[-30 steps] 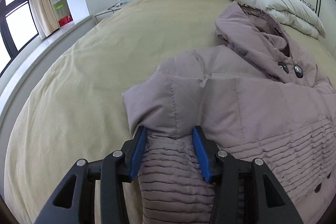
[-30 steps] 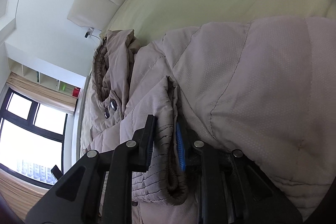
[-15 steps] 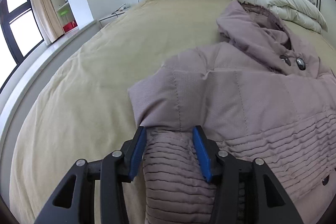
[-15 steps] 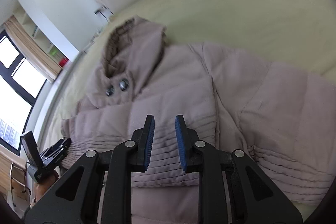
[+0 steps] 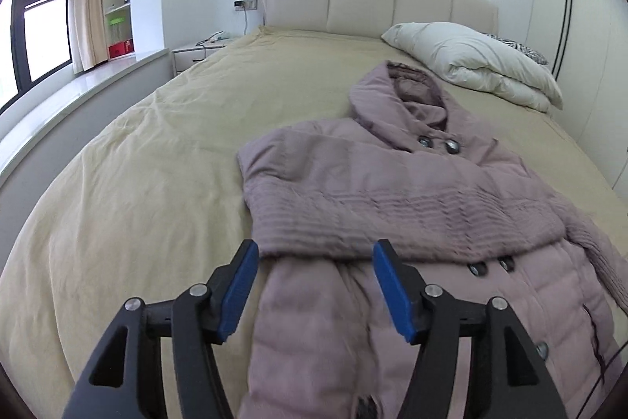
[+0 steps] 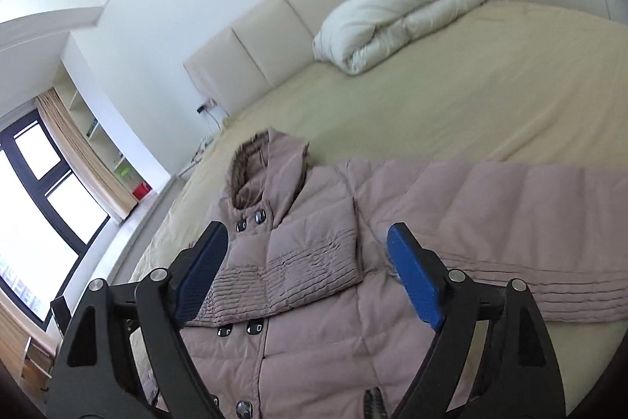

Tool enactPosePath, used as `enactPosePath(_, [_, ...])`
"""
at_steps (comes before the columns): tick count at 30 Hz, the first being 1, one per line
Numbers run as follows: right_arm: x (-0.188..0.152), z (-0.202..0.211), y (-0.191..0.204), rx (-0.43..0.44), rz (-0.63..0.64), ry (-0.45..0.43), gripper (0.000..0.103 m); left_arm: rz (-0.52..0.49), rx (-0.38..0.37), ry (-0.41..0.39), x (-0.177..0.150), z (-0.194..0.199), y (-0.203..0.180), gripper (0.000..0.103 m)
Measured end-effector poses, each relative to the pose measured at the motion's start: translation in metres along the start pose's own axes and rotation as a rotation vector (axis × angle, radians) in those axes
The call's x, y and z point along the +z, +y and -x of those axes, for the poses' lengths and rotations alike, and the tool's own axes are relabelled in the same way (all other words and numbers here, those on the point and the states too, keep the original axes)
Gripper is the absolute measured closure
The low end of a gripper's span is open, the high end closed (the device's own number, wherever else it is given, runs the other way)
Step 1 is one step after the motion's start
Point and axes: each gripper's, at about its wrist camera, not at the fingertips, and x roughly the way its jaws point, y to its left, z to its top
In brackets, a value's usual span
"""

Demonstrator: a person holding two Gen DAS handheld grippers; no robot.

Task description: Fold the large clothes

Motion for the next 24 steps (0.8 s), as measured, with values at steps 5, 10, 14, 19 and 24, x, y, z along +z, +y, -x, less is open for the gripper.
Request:
enactPosePath(5, [-0.019, 0.074, -0.08, -0.163, -0.198, 0.032, 0.019, 0.025, -0.08, 0.025, -0.049, 0.052, -0.014, 0.039])
enactPosePath(10, [-0.068, 0.161, -0.214, -0.261, -0.739, -0.064, 0.022, -0.008, -0.135, 0.055, -0.078, 0.084, -0.028, 0.022])
enactPosePath(14, [-0.094, 0.202, -0.262, -0.331, -0.949, -0.196, 0.024, 0.012, -0.173, 0.065, -0.081, 0.093, -0.035, 0.018])
enactPosePath(19, [-0.1, 0.206, -0.293, -0.308, -1.039, -0.25, 0.028, 0.001, -0.223, 0.072, -0.081, 0.101, -0.048, 0.018])
enactPosePath(24, [-0.081, 0.2, -0.315, -0.306, -0.996, -0.227, 0.073, -0.004, -0.267, 0.1, -0.082, 0.103, -0.058, 0.018])
